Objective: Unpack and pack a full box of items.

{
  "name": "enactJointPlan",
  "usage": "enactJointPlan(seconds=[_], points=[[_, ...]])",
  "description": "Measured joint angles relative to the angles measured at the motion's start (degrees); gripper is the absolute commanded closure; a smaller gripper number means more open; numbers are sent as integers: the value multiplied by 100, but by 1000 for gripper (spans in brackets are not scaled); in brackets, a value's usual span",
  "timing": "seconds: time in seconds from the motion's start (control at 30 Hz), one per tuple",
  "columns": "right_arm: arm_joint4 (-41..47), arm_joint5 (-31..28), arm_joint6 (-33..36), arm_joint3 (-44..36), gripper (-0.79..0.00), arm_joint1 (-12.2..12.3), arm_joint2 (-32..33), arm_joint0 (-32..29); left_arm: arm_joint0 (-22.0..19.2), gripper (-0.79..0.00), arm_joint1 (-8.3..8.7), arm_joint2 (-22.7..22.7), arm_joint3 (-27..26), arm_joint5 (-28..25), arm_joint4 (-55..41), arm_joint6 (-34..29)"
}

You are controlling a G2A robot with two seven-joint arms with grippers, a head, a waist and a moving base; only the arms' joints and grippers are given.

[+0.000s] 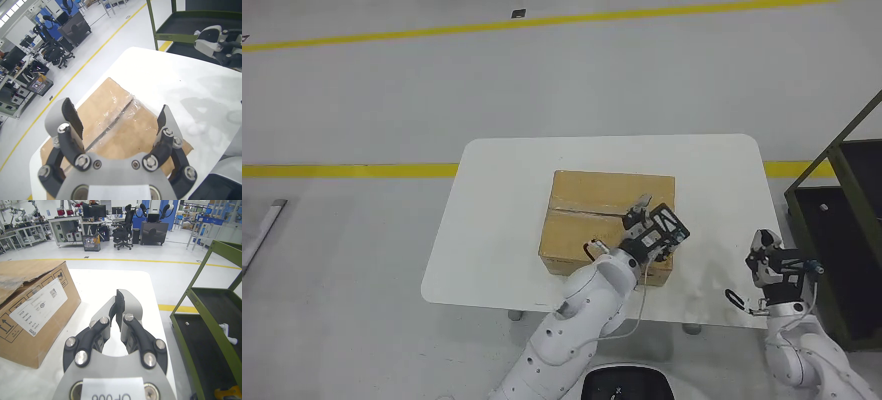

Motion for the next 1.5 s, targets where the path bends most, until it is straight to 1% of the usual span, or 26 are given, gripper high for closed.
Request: enactJointPlan(seconds=[0.13,0.2,0.33,0.47,0.63,0.8,0.87,0.97,1.1,1.2,1.27,1.3,1.37,1.43,1.47,1.5], points=[[16,-1,5,-1,0,-13,43,-27,-167,-785,-94,121,313,286,-210,-278],[15,15,14,30,0,-21,63,-26,-238,-785,-119,170,448,365,64,-328],[33,8,17,74,0,-39,74,-4,-297,-785,-139,150,573,386,353,-436],[26,-10,29,99,0,-55,76,17,-310,-785,-143,130,589,361,556,-502],[14,-38,50,117,0,-74,78,56,-271,-785,-141,73,447,191,684,-644],[-9,-59,57,125,0,-93,86,85,-198,-785,-132,49,251,-324,617,-812],[-10,-60,48,130,0,-100,91,87,-169,-785,-130,26,183,-426,598,-858],[-4,-59,40,133,0,-112,98,88,-163,-785,-131,-18,218,-444,623,-876],[5,-55,39,125,0,-128,119,83,-267,-785,-167,-41,490,-283,689,-824],[19,-51,34,99,0,-136,155,65,-370,-733,-212,-34,676,-124,666,-767],[31,-49,29,89,0,-142,172,55,-435,-650,-240,-17,785,-73,649,-733],[38,-50,28,84,0,-146,182,49,-471,-536,-257,-3,842,-47,645,-713],[45,-53,28,75,0,-152,195,42,-513,-354,-280,16,902,-1,655,-690],[57,-56,31,63,0,-159,208,34,-544,-280,-302,23,945,76,673,-658],[62,-56,35,58,0,-163,212,30,-553,-163,-310,24,957,112,684,-638],[70,-58,42,50,0,-168,215,27,-562,-132,-319,26,968,162,714,-606]])
